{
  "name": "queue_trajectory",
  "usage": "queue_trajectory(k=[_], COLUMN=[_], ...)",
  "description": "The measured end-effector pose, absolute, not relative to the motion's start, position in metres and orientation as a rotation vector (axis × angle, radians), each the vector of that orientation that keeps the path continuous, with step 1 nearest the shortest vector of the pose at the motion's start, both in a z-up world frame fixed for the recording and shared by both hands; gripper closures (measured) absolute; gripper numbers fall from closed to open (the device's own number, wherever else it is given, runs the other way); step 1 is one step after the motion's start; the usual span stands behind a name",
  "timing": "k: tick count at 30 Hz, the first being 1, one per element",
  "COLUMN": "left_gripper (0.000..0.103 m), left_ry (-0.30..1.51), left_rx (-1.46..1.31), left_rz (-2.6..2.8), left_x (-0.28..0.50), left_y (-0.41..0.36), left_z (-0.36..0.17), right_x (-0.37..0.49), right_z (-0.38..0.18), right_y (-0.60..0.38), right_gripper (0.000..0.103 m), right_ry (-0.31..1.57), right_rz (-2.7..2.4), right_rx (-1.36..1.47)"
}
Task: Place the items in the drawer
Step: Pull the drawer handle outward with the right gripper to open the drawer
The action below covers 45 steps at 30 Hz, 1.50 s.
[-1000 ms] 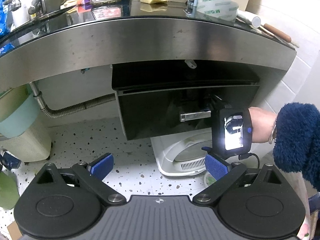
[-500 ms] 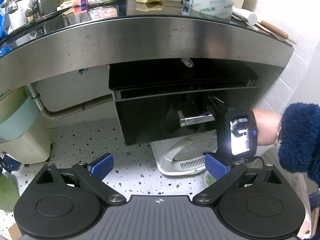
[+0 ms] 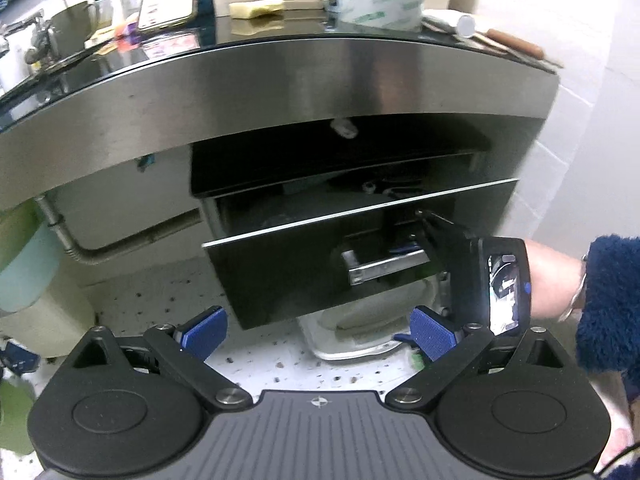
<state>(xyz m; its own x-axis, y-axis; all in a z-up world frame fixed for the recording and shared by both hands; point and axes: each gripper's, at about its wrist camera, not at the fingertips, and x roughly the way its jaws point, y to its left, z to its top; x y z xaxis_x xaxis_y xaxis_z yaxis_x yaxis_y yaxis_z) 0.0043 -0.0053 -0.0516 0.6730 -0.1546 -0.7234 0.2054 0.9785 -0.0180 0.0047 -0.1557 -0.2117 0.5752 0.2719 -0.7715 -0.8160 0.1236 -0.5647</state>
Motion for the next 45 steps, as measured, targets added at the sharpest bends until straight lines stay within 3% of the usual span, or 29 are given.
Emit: queue_trajectory(k=[5,9,19,35,45], left_gripper=[0.004,0.004,0.004,0.004,0.004], left_ry=[0.78,0.729,0.742,0.694,0.712], left_rx=[0.068,0.066,0.061,0.101,0.045], left_rz=[-0.254,-0.265,-0.256,-0.066,-0.074], left_x=[0.001,-0.004,-0.016,-0.011,-0.003], left_y=[-0.012,-0.013,-0.012,0.001,0.007], left_z=[-0.049,-0.04,-0.038,-0.037,-0.036], right_x=[-0.008,-0.005,-0.007,0.014,0.053], right_z=[-0.181,-0.152,-0.125,-0.118,-0.142], right_y=[-0.169,-0.192,-0.202,-0.208,-0.189], right_gripper=[0.0,0.0,0.0,0.0,0.0], right_ry=[0.51,0.556,0.634,0.675,0.833], right_rz=[0.736,0.603,0.337,0.061,0.13], right_rx=[-0.909,-0.521,-0.082,-0.003,-0.089])
